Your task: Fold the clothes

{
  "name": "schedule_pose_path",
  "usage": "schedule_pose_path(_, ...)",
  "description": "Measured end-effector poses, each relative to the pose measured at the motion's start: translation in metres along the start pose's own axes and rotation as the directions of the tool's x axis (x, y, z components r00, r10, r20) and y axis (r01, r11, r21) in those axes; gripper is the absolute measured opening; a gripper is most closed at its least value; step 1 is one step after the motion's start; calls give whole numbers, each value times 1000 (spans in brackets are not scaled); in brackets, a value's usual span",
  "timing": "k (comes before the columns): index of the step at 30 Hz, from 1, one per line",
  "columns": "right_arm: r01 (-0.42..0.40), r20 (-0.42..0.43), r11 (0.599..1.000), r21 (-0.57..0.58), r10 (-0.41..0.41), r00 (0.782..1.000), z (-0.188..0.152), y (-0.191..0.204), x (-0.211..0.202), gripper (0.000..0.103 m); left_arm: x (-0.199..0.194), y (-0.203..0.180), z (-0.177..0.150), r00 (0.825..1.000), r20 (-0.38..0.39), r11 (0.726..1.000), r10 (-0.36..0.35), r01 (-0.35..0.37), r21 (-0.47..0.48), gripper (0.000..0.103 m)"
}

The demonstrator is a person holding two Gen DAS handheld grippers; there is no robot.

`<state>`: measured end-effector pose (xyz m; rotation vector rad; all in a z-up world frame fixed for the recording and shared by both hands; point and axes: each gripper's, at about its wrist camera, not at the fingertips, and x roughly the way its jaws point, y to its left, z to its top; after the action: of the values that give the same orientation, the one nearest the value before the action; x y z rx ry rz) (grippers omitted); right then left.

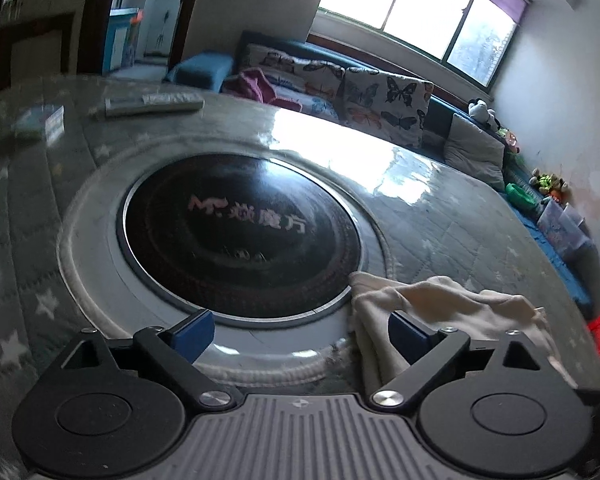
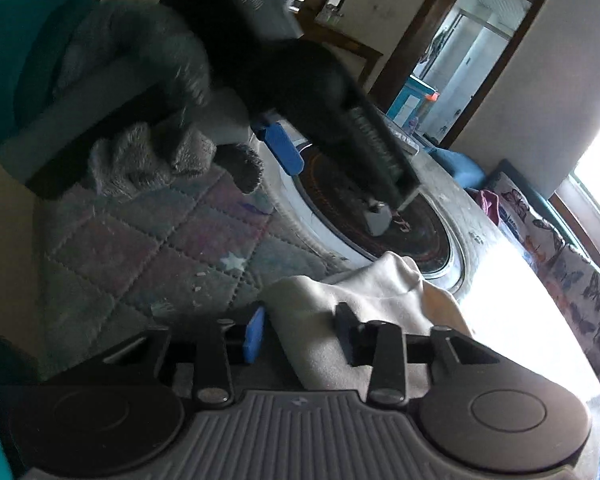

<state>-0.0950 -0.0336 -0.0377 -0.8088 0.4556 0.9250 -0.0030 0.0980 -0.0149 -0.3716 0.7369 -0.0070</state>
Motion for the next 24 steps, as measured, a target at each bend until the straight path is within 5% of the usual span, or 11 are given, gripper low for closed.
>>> schedule_pose_path(3,8,8,1000,21,-8,1000,-1,-2,0,15,0,-1,-1,999,-24,998,-32,30,-49,98)
schedule_pose_path(6,-22,42,989,147,16,999,-2,-21,-7,12,2,-3,-1,997,-47,993,-58,53,-105,98)
schedule_pose_path(13,-84,131,926,369,38,991,-10,-59,-31,11,15,-4,-1,986,-113,951,-120,82,-298,99)
schedule_pose_path(19,-111,170,898,425,41,985,-20,-72,-43,10,24,-12,0,976,-133,920,-170,109,-377,97)
schedule_pose_path(24,-126,190,891,435,46,981,-25,-73,-47,10,29,-19,-4,964,-146,883,-223,137,-448,85)
